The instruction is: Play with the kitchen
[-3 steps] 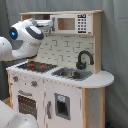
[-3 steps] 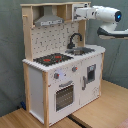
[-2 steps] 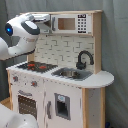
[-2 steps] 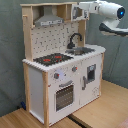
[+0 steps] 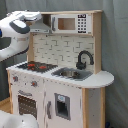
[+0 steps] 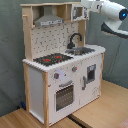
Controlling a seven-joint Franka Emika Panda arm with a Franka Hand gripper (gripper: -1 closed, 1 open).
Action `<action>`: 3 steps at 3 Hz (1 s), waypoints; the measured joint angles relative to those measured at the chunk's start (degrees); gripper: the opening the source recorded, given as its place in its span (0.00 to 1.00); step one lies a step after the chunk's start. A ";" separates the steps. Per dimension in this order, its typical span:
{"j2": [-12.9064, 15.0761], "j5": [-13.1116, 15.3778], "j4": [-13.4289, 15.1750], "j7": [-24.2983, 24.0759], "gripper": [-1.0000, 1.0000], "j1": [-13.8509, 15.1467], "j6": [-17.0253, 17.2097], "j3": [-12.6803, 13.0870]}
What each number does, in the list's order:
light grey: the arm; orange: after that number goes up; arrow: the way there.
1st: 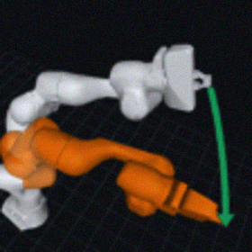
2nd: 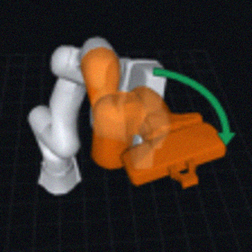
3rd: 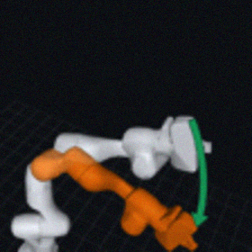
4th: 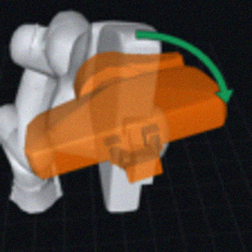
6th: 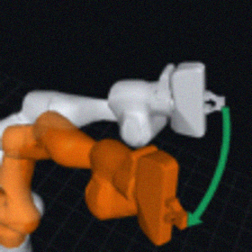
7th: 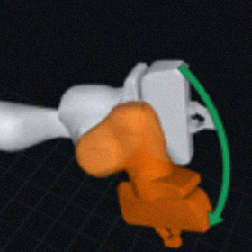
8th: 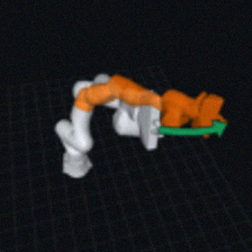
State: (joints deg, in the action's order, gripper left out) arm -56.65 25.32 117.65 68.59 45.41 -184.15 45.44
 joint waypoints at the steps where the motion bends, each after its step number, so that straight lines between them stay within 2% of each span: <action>1: -3.80 0.00 -0.08 -4.24 1.00 0.82 1.51 0.91; 3: -10.11 0.00 -1.26 -14.03 1.00 4.40 3.85 3.86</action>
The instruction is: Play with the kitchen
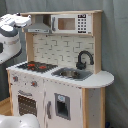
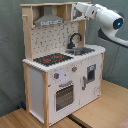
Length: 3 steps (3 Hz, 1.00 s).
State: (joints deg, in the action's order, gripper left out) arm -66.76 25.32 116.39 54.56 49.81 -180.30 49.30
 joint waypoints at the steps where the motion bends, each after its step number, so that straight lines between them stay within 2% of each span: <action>1: -1.96 0.00 -1.77 -5.10 1.00 3.06 0.55 1.70; 3: -4.24 0.00 -6.73 -13.81 1.00 9.13 2.18 3.79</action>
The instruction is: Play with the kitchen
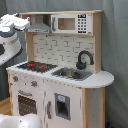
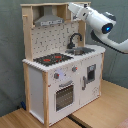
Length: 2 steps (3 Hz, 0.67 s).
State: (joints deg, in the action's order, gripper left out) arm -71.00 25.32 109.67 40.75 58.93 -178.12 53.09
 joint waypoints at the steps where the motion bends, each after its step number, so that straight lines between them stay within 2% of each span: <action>1: -1.06 0.00 -2.17 -5.36 1.00 2.49 1.73 0.48; 2: -2.38 0.00 -3.14 -10.53 1.00 3.47 3.60 0.76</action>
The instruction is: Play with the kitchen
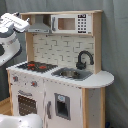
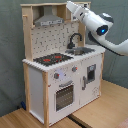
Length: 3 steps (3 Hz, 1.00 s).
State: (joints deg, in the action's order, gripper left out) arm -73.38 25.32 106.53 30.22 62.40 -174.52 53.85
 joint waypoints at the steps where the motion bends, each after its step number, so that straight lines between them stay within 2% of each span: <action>1: -1.69 0.00 -0.39 -5.29 1.00 0.01 2.55 0.66; 3: -4.57 0.00 -1.53 -15.13 1.00 0.09 9.09 3.64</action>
State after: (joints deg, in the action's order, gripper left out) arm -77.95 25.32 105.00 15.09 62.49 -165.43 57.49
